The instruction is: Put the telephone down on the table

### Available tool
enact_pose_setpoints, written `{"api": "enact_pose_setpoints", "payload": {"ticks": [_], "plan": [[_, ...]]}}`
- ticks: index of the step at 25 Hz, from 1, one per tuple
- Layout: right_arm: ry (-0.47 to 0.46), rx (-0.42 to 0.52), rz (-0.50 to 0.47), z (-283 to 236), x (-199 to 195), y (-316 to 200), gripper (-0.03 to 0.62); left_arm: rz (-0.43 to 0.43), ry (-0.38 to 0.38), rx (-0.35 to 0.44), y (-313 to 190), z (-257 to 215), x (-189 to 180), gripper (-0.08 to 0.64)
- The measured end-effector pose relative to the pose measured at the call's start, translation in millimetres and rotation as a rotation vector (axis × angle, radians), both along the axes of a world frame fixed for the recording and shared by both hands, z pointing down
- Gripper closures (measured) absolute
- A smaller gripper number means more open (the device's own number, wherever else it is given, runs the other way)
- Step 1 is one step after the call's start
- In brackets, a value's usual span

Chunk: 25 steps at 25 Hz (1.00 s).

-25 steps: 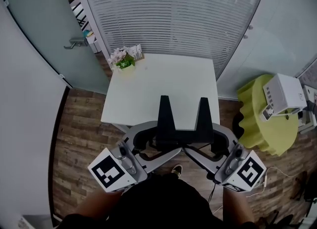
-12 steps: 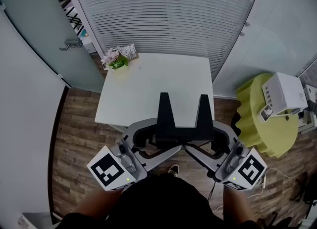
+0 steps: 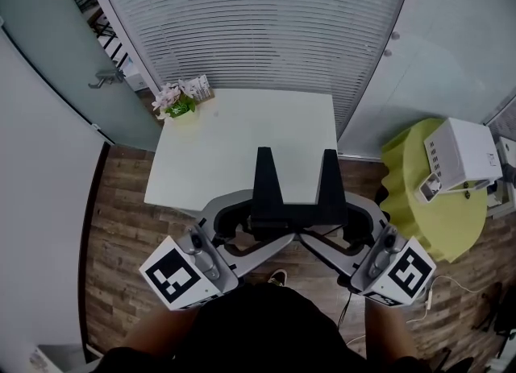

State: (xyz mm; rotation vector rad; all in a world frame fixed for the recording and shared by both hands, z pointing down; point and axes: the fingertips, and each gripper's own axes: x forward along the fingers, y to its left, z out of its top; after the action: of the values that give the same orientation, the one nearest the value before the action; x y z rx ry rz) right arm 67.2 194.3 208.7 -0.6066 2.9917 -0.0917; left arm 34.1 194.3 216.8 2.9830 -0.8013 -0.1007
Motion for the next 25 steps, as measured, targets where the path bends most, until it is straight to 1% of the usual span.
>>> {"api": "enact_pose_setpoints", "payload": {"ticks": [5, 11, 17, 25], "plan": [[0.001, 0.0, 0.001, 2, 9, -19, 0.35, 0.001, 0.001, -0.006, -19, 3, 9, 0.325], [0.001, -0.021, 0.006, 11, -3, -48, 0.35, 0.007, 0.009, -0.013, -47, 11, -3, 0.325], [0.018, -0.023, 0.025, 13, -28, -86, 0.35, 0.027, 0.025, -0.01, -87, 13, -27, 0.327], [0.03, -0.041, 0.058, 18, -76, -145, 0.35, 0.057, 0.03, -0.032, -147, 18, -75, 0.325]]}}
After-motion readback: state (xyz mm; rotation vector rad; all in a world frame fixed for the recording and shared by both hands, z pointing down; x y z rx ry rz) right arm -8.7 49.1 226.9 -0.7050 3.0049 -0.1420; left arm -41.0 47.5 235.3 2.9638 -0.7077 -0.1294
